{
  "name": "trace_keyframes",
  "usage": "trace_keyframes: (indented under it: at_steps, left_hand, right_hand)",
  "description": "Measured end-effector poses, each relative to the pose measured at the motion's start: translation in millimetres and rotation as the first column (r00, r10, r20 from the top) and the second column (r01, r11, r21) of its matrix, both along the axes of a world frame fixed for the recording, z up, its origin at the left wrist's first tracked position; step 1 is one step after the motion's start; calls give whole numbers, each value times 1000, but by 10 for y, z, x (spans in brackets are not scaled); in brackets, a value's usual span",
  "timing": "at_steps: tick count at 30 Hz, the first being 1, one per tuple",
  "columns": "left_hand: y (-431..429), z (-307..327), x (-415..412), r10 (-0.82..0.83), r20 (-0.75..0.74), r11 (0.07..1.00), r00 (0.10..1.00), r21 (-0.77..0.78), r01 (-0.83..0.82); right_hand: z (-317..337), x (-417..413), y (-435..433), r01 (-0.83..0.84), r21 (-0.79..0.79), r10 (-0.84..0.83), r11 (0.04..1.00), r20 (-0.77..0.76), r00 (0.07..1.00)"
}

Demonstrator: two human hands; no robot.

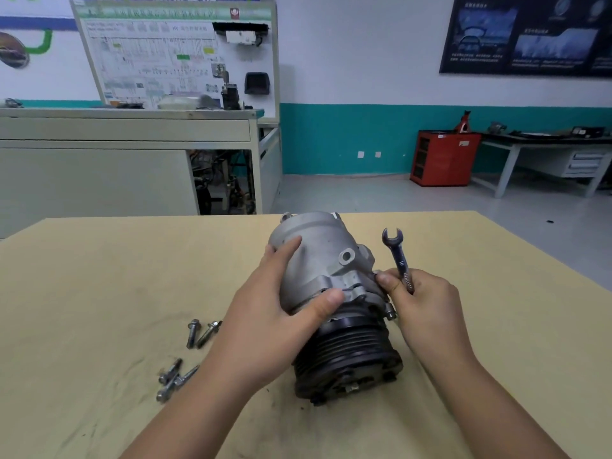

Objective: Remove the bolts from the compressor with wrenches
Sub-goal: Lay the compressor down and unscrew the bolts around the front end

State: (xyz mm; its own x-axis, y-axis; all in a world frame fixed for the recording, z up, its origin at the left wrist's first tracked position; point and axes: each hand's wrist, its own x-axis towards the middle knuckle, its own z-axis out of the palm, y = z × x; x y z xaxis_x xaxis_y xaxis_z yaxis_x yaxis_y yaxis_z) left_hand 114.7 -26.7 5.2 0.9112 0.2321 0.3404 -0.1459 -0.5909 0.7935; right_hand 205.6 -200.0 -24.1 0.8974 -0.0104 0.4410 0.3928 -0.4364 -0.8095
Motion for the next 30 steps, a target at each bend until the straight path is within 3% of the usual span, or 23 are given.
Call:
trace_keyframes:
  at_steps: [4,7,10,16,20,22,25,30]
  left_hand:
    - [-177,99,101,69,-67,996,995,68,-64]
    - [-278,138,185,138,-134,984,981,127,-121]
    - [-245,102,222,195,-78,974,978,130,-184]
    - [-66,-11,140,170,18,983,985,-77,-168]
    - [36,-64,65,125,81,964,989,-243,-102]
    - [79,-95,44,116,103,946,988,-314,-78]
    - [145,-152,26,139,87,917,987,-386,-95]
    - [159,-146,-14,134,108,881,985,-468,-68]
  right_hand:
    - [9,-46,20,-17,56,16,998,10,1000]
    - [25,-83,34,-25,14,25,1000,35,999]
    - [72,-123,35,-82,-33,85,996,80,993]
    - [111,-170,54,-189,110,190,976,-5,982]
    - [54,-68,89,-22,318,89,948,-199,976]
    - [3,-21,88,-16,295,127,955,-359,925]
    - [-56,-39,136,-97,279,248,955,-580,776]
    - [-71,-166,318,-149,479,468,865,-666,580]
